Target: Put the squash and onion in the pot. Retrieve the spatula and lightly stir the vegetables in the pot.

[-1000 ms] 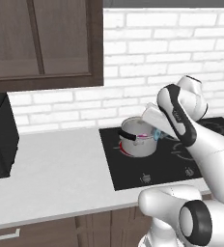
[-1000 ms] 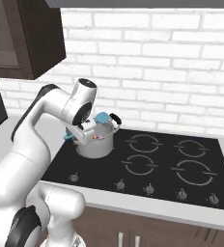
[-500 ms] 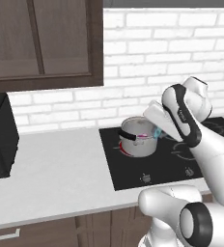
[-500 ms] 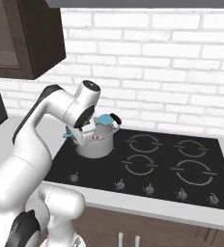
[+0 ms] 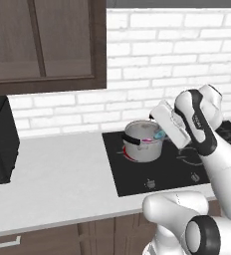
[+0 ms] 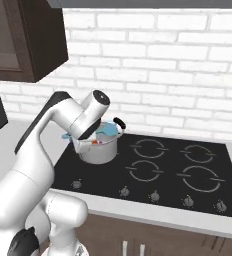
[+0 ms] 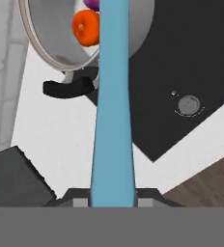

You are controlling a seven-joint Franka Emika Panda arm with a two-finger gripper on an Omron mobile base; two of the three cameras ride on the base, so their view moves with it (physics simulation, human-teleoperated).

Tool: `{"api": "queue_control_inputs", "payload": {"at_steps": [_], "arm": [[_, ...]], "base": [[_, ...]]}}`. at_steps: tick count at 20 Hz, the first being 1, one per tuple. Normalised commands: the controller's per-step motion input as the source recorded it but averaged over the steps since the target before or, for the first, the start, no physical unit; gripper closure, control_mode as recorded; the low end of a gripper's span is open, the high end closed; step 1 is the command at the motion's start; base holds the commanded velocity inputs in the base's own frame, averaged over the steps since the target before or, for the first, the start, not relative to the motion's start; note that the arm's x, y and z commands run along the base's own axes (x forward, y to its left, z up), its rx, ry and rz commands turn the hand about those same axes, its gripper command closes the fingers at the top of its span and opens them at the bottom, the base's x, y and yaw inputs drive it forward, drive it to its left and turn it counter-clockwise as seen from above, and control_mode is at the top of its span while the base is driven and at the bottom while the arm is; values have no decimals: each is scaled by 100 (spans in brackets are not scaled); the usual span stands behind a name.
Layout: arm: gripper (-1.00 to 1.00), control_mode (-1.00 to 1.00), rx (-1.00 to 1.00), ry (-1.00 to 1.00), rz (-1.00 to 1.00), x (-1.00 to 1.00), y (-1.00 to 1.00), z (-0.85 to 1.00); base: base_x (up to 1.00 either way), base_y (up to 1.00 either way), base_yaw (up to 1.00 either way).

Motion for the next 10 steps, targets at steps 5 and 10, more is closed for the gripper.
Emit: {"api": "queue_control_inputs", "payload": {"at_steps": [5, 10], "arm": [[100, -100, 21, -11, 1, 2, 2, 1], [100, -100, 24, -17, 0, 0, 0, 8]], "base": [[0, 0, 0], [0, 0, 0]]}}
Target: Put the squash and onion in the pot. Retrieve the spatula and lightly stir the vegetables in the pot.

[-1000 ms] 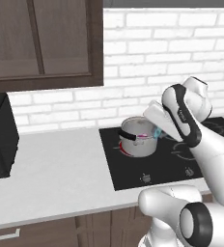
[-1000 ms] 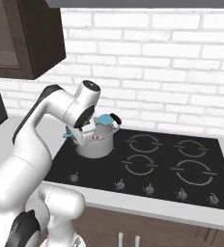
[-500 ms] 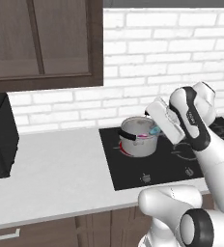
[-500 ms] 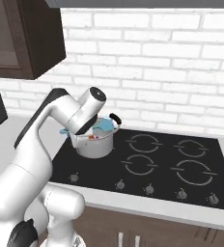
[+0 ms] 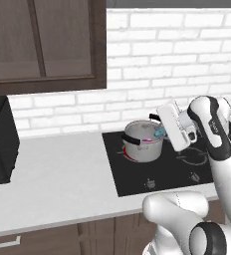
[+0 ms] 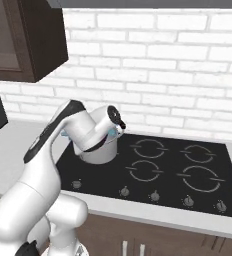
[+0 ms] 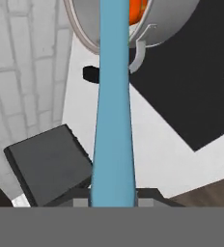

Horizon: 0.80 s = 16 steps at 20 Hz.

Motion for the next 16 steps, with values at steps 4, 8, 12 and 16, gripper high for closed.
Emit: {"api": "queue_control_inputs", "payload": {"at_steps": [4, 8, 12, 16], "arm": [[100, -100, 19, -3, 1, 0, 1, 16], [100, -100, 8, 14, 9, 5, 0, 35], [100, -100, 2, 17, 14, 9, 0, 28], [100, -100, 12, 16, 13, 25, 0, 9]], "base": [[0, 0, 0], [0, 0, 0], [0, 0, 0], [0, 0, 0]]}}
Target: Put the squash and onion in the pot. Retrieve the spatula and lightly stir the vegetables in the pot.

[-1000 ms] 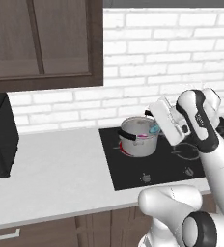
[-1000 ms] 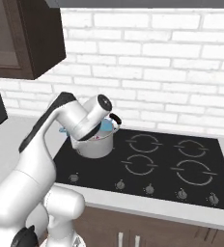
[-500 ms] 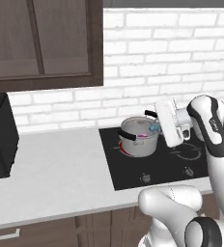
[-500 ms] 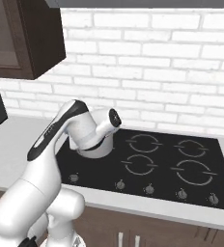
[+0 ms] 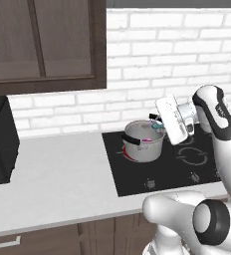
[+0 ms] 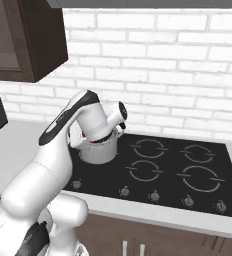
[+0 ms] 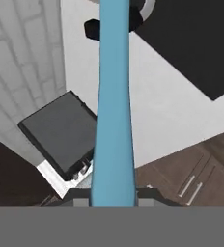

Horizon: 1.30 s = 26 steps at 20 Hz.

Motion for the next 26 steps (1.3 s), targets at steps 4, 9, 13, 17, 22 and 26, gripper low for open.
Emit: {"api": "queue_control_inputs", "payload": {"at_steps": [4, 9, 13, 17, 22, 26], "arm": [[100, -100, 26, 6, 3, 31, 0, 0], [100, -100, 23, 21, -2, 20, 0, 0], [100, -100, 14, 15, -3, 13, 0, 0], [100, -100, 7, 5, 0, 0, -1, 0], [100, -100, 0, 2, 0, 0, 0, 0], [100, -100, 2, 0, 0, 0, 0, 0]], "base": [[0, 0, 0], [0, 0, 0], [0, 0, 0], [0, 0, 0], [0, 0, 0], [0, 0, 0]]}}
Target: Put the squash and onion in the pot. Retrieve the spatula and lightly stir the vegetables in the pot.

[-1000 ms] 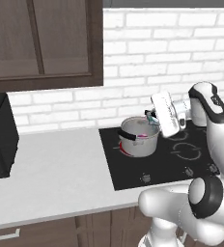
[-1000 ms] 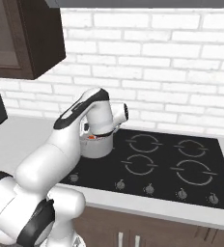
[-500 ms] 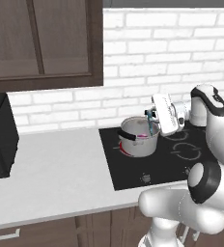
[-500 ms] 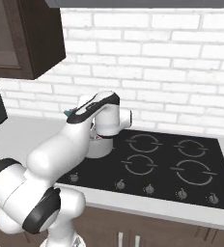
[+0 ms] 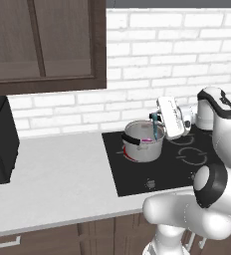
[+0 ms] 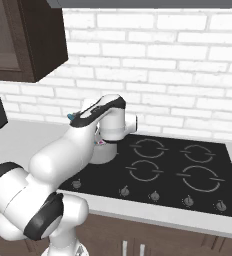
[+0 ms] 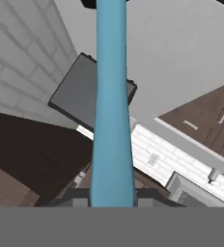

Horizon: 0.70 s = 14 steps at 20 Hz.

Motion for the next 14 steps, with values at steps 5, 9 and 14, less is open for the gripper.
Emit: {"api": "queue_control_inputs", "payload": {"at_steps": [5, 9, 14], "arm": [[100, -100, 11, 6, 0, 6, 0, 1], [100, -100, 10, 12, 0, 16, 0, 4], [100, -100, 1, 10, -1, 7, 0, 3]], "base": [[0, 0, 0], [0, 0, 0], [0, 0, 0]]}}
